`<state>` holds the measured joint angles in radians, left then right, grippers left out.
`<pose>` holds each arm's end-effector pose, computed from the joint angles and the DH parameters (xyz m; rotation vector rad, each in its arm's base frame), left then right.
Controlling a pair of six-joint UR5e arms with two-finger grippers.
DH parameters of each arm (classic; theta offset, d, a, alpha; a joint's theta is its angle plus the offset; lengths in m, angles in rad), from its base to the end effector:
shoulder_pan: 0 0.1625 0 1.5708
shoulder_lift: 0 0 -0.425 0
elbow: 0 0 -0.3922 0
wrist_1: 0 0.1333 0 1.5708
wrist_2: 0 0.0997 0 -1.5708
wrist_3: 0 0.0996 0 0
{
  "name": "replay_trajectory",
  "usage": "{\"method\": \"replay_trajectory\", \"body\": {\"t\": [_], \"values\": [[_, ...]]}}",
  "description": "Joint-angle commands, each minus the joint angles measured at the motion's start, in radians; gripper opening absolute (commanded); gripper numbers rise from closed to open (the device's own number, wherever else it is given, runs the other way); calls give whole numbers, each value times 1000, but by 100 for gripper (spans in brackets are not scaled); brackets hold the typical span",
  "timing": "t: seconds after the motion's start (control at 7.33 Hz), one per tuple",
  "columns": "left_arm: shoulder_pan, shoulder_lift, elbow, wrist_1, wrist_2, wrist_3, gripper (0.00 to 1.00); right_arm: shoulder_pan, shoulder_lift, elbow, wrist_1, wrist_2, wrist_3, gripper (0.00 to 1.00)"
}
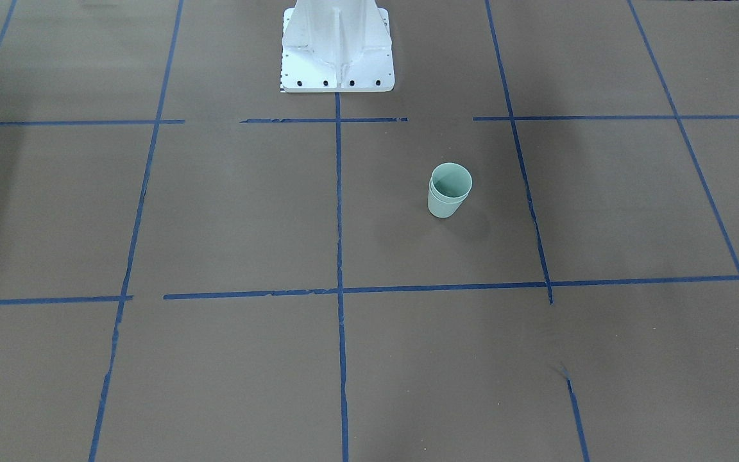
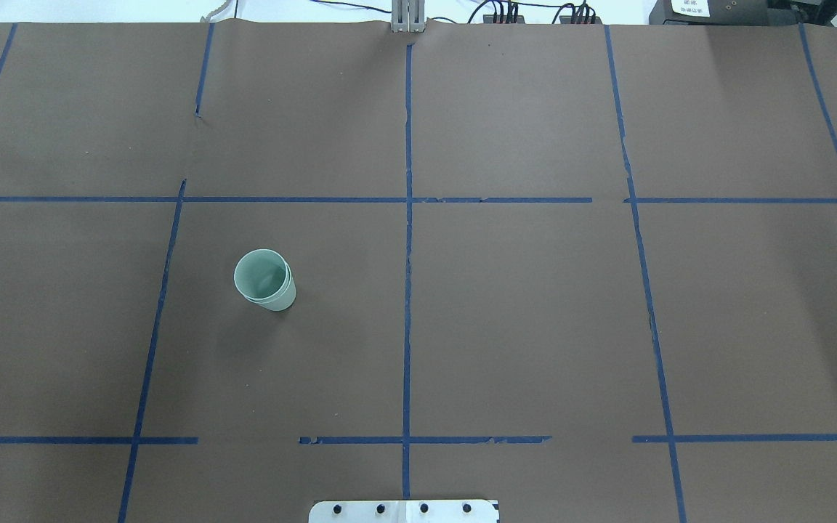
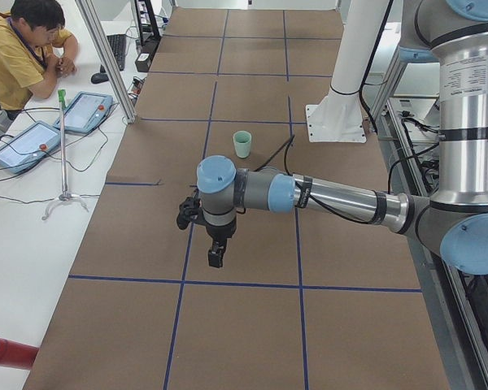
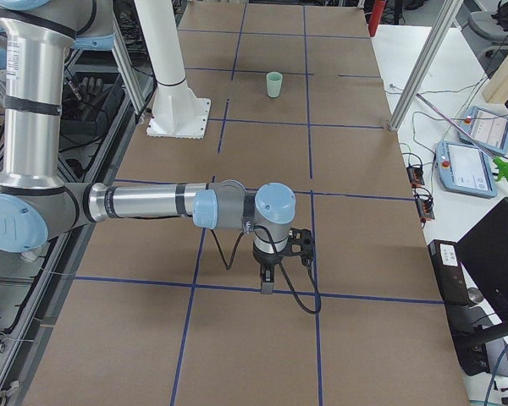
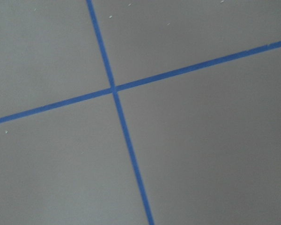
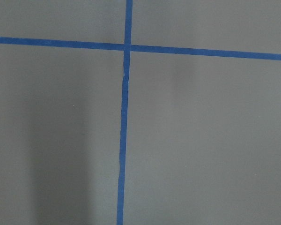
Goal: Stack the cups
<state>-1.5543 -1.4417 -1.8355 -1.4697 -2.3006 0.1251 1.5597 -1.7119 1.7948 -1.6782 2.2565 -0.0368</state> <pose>-0.0597 -0.4371 0.6017 0.0726 0.7276 0.1478 0.0655 -0.4296 0.6303 -0.0147 -0.6860 -0.0376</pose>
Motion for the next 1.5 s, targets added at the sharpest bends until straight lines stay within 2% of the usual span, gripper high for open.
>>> {"method": "replay_trajectory", "body": {"t": [0.0, 1.36], "values": [[-43, 38, 28, 0, -25, 18, 100, 0, 0, 0, 0, 0, 0, 100], [-43, 34, 19, -4, -19, 21, 100, -1, 0, 0, 0, 0, 0, 100]]}}
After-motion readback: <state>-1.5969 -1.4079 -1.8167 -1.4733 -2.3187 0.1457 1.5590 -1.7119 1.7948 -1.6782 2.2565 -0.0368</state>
